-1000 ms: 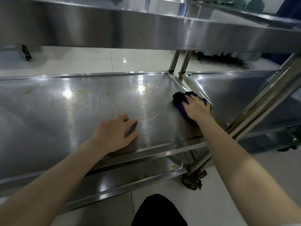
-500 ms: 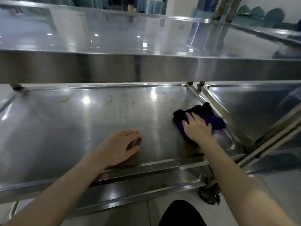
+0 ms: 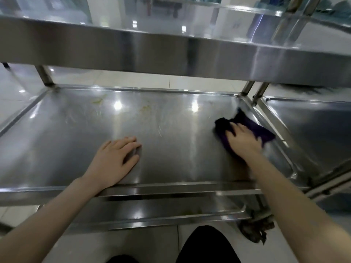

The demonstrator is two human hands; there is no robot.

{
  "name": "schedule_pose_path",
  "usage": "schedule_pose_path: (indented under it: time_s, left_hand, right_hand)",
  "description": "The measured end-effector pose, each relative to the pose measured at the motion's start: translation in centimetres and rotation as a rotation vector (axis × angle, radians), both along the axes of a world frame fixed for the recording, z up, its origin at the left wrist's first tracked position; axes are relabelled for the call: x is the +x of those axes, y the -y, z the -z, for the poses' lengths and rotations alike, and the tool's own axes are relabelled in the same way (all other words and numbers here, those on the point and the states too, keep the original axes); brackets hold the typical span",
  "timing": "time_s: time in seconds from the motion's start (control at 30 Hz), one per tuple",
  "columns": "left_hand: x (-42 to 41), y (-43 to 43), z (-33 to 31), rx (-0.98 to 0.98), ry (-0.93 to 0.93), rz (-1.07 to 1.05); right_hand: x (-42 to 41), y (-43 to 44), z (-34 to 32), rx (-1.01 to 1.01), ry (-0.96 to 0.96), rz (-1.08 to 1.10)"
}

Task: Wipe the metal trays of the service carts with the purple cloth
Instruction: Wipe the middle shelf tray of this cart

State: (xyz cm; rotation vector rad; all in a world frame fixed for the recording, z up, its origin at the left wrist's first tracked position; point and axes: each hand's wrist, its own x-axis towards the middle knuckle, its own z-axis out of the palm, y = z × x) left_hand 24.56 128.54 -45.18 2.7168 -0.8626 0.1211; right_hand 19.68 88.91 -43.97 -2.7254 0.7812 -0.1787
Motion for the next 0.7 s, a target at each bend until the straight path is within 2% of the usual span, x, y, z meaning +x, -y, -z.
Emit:
schedule_pose_path:
  time_s: [0.1,0.23,0.33,0.43,0.5,0.6,0.7]
  left_hand:
    - [-0.1,0.0,0.1,0.026,0.006,-0.006]
    - [-0.3,0.0,-0.2,0.033,-0.002,-0.012]
    - [-0.3,0.0,-0.2,0.017,-0.008,-0.014]
    - [-0.2,0.1,0.0,-0.002,0.004,-0.017]
    - [-0.1,0.0,0.1,0.001,0.024,-0.008]
    - [0.1,-0.2,0.2,-0.02,0.004,-0.004]
    - [0.4,-0.3,0.6,-0.047,0.002,0.0]
  right_hand:
    - [-3.4,5.9,-0.3,-0.002,-0.042,0.192]
    - [-0.5,1.3,-0.7,0.031,-0.076,0.222]
    - [4.2,-8.0,-0.4,-0.016,-0.051,-0.05]
    - [7.4,-18.5,0.1,0.03,-0.083,-0.375]
    - [8.2,-21.5,0.1,0.048,-0.13,-0.496]
    - [6.9,-18.2,0.4,0.041,-0.074,-0.472]
    - [3.0,-9.5,0.5,-0.012,0.034,-0.241]
